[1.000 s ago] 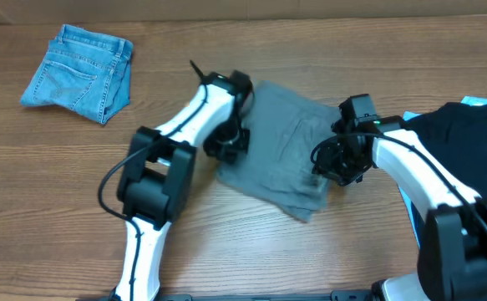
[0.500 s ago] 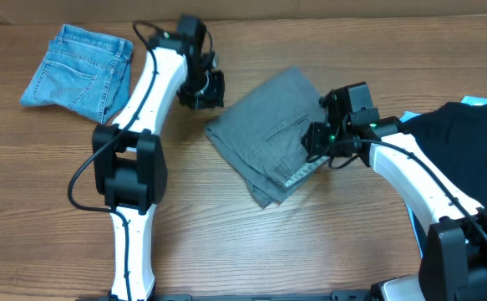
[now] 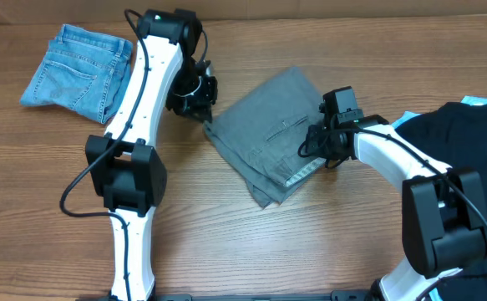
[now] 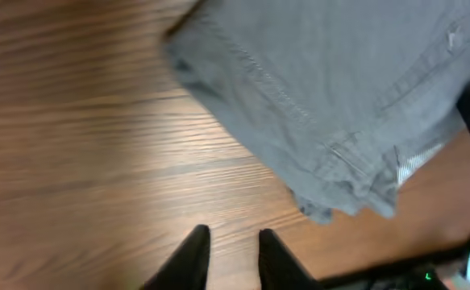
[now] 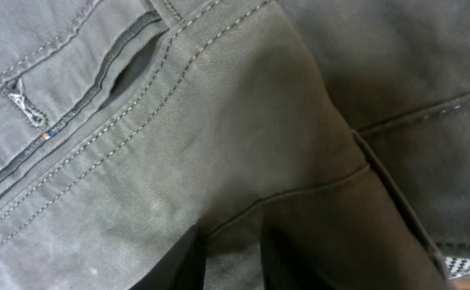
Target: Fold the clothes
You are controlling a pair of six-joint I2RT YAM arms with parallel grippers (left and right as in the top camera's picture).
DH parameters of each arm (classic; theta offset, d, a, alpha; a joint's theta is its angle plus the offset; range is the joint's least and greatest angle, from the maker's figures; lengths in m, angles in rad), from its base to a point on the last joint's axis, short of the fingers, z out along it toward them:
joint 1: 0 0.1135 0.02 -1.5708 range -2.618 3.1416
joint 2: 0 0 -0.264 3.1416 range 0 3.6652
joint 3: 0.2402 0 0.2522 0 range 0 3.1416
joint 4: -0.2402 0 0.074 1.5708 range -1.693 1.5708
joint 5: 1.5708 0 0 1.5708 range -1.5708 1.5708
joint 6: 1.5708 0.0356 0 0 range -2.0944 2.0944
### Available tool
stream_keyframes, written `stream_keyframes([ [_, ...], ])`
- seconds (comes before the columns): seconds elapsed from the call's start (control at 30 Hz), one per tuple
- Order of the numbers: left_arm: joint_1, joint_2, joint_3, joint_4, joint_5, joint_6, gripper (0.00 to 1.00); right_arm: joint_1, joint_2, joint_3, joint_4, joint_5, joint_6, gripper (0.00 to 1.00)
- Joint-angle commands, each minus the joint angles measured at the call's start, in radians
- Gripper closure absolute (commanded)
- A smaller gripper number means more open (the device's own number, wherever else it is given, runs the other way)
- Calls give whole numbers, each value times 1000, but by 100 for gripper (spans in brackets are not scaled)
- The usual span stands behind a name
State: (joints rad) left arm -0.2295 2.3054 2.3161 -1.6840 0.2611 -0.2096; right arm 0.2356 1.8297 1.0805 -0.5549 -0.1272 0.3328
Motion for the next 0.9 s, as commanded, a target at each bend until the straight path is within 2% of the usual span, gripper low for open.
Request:
stream_keyframes([
  [0.0, -33, -137, 12, -6, -106, -89, 56, -2, 16, 19, -8, -8, 13, 72],
  [0.03, -40, -146, 7, -6, -118, -113, 45, -2, 16, 19, -13, -8, 13, 69],
  [0.1, -53, -151, -5, -6, -126, -149, 33, -2, 16, 19, -21, -8, 13, 66],
  [0.17, -66, -151, -40, 5, -115, -184, 28, -2, 16, 19, -26, -8, 12, 62],
  [0.27, -84, -151, -130, 61, -55, -200, 24, -2, 17, 19, -25, -5, 12, 59],
  [0.37, -107, -153, -243, 132, 3, -219, 25, -2, 17, 19, -26, -5, 12, 57],
  [0.53, -134, -204, -400, 220, -29, -238, 25, -2, 17, 19, -31, -5, 12, 56],
  [0.6, -136, -246, -470, 275, -50, -250, 22, -2, 17, 19, -31, -5, 12, 55],
  [0.7, -137, -299, -593, 392, -24, -309, 4, -2, 17, 19, -31, -6, 12, 56],
  [0.77, -137, -314, -676, 478, 23, -323, 0, -2, 17, 19, -31, -8, 12, 55],
  [0.87, -137, -316, -805, 613, 74, -368, 0, -2, 17, 19, -31, -8, 12, 55],
])
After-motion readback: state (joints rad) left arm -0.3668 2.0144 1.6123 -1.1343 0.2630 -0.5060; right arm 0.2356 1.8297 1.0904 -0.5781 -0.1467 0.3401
